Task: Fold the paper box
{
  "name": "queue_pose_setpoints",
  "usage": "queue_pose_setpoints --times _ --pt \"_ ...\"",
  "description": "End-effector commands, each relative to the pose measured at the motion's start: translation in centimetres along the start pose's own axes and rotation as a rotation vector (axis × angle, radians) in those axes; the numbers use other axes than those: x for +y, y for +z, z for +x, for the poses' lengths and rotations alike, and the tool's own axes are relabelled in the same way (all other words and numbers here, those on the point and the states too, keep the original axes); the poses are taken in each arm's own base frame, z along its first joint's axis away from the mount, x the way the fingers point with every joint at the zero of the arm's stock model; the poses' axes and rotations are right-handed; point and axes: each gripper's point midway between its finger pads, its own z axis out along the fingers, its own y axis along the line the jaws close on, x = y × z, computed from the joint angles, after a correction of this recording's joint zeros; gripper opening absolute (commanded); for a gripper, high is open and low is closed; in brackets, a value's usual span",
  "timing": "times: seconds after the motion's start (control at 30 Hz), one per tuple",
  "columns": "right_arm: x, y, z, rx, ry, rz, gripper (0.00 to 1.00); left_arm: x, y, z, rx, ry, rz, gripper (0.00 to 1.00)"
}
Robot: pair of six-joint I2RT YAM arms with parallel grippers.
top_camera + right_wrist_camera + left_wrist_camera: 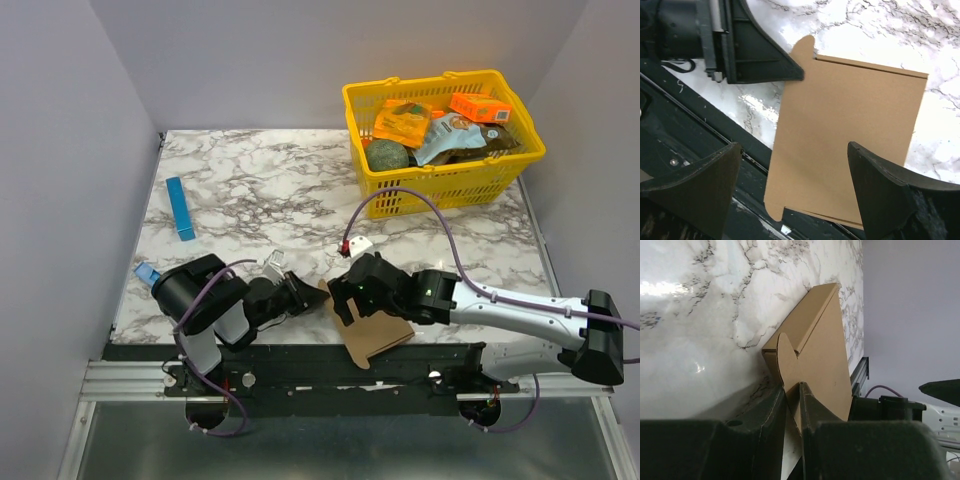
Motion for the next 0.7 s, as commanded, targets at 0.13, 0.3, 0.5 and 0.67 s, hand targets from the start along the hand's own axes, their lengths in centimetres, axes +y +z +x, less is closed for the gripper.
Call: queue_pose_setpoints --times 0.13,0.3,0.5,0.67 --pt "1.1 -0.3 -1.6 -0.035 -0.071 0.091 0.91 -6.3 -1.3 -4.5 -0.209 0.009 0.158 0.0" --pt "2.4 0.6 -1.1 -0.019 -0.112 0.11 0.89 -6.8 -2.0 -6.2 -0.262 0.1 0.057 0.0" --pt "2.8 1.1 -2.5 -0.044 -0.153 0.229 0.88 -6.9 -2.8 -7.0 -0.289 0.11 0.014 0.0" --pt "1.2 2.1 -2.5 -0.048 -0.17 0.418 0.88 -6.6 -3.3 -7.3 -0.303 0.087 -0.028 0.0"
